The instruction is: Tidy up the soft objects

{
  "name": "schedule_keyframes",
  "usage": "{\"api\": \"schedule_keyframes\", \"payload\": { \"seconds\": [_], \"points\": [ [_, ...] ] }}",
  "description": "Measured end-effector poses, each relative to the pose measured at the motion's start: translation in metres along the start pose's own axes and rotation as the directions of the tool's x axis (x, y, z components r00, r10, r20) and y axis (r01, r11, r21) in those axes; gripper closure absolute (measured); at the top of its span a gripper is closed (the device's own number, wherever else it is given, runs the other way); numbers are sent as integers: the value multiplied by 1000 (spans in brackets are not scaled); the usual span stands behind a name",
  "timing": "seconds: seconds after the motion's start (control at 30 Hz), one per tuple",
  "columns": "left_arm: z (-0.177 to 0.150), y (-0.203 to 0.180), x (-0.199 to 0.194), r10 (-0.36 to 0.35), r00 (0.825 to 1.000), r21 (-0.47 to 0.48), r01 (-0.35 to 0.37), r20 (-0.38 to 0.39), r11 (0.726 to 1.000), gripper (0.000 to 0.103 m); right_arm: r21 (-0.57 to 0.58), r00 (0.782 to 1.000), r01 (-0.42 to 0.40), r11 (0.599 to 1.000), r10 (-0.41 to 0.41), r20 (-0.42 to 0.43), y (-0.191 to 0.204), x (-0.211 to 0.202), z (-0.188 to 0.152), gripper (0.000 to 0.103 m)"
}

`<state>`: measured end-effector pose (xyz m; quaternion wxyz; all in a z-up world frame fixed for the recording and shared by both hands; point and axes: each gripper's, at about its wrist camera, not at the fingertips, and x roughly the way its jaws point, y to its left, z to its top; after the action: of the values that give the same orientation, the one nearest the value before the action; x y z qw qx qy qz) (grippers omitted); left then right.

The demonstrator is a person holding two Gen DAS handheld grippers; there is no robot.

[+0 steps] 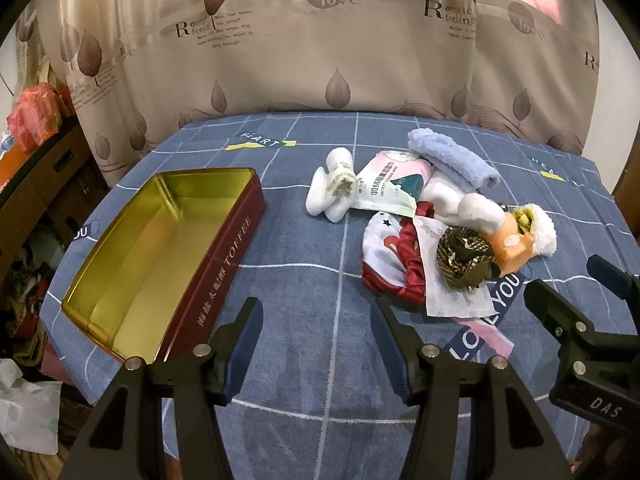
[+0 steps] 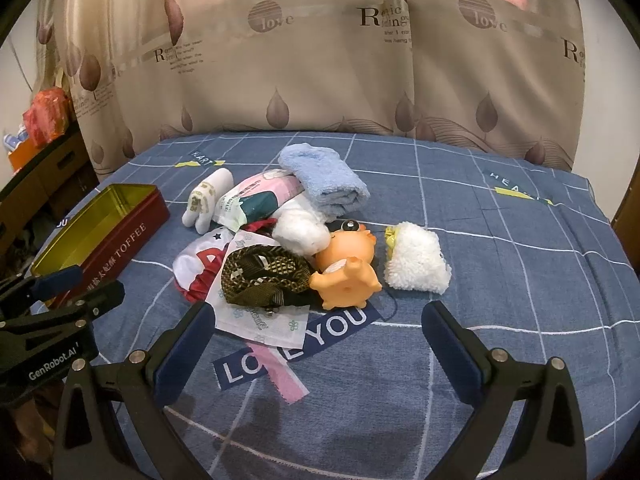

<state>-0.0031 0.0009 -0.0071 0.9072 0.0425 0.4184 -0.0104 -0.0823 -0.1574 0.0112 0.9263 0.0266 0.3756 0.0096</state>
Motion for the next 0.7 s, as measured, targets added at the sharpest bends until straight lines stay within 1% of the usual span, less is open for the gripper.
{"api": "schedule_keyframes", "payload": {
  "seconds": [0.7],
  "points": [
    [-4, -2, 2, -3, 1000, -3, 3, 3, 1000, 46, 20, 1000, 7, 1000, -8, 13, -5, -1, 1, 1]
  ]
}}
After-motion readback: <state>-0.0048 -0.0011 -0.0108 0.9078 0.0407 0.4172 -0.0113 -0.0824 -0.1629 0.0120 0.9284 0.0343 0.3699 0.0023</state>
